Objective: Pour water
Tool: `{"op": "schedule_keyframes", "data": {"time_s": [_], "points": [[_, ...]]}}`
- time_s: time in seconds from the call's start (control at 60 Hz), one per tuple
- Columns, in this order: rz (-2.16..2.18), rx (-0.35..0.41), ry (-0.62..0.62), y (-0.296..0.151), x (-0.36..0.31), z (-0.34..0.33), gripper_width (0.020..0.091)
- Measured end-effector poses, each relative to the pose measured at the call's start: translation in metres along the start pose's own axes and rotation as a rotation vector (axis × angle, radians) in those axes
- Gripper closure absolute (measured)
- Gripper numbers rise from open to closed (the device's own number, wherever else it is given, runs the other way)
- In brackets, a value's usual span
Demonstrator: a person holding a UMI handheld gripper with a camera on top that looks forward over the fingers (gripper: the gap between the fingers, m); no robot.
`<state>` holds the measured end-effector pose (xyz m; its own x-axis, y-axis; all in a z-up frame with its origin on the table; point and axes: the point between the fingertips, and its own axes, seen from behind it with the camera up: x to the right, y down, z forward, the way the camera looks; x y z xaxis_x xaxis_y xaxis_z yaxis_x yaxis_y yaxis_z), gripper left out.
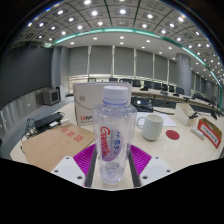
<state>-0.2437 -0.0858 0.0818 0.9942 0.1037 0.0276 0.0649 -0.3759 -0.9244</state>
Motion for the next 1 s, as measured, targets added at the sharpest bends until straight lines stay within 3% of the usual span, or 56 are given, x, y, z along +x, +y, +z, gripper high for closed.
{"op": "schedule_keyframes", "data": {"time_s": [0.017, 0.2, 0.283, 0.3, 0.533, 0.65, 0.817, 1.0], "points": [[0.000, 0.003, 0.010, 0.000, 0.002, 0.002, 0.0595], [-0.003, 0.015, 0.006, -0.007, 0.002, 0.000, 0.0761], [-0.039, 0.009, -0.021, -0.014, -0.008, 0.000, 0.0765], [-0.040, 0.012, -0.029, -0.017, -0.009, -0.002, 0.0811], [0.117, 0.090, -0.101, -0.091, -0.021, 0.009, 0.0813], [0.363, 0.112, -0.199, -0.137, -0.027, 0.023, 0.0812], [0.833, 0.090, -0.337, -0.185, -0.010, 0.058, 0.0812], [1.413, 0.004, -0.464, -0.196, 0.019, 0.102, 0.0813]]}}
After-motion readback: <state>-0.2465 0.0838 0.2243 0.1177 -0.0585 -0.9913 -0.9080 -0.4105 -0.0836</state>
